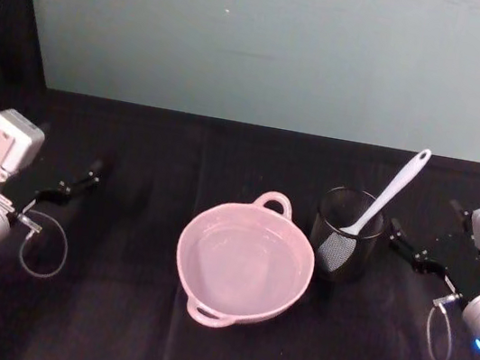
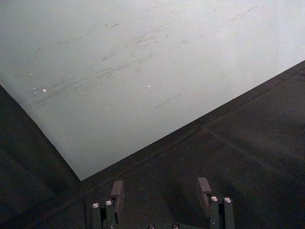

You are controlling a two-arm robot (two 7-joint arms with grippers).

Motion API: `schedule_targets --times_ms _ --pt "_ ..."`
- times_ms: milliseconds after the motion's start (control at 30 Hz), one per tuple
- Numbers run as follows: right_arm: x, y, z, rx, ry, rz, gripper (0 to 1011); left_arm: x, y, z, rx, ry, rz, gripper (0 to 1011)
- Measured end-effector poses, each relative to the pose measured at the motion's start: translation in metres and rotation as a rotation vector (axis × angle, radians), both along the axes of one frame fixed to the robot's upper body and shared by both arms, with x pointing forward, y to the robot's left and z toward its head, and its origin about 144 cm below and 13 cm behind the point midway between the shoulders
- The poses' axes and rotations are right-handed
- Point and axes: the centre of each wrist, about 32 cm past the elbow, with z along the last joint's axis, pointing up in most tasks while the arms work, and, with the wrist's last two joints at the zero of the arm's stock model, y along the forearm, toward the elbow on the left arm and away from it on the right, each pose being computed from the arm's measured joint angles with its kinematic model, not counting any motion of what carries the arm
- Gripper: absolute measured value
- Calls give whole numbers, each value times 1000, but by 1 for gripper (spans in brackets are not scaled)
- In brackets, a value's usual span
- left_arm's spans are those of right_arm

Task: Use the one hand to pick up the spoon and stir the clear water in the bowl.

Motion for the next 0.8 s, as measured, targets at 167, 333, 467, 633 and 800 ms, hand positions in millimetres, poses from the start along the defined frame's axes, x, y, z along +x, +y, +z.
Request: schedule_targets --times_ms 167,333,467,633,800 --pt "0 0 0 0 0 0 1002 0 0 0 0 0 0 1005" --pt "0 0 0 0 0 0 1002 0 0 0 0 0 0 1005" --pt "0 0 0 0 0 0 1002 0 0 0 0 0 0 1005" --pt "0 0 0 0 0 0 1002 0 0 0 0 0 0 1005" --pt "0 0 0 0 0 0 1002 0 0 0 0 0 0 1005"
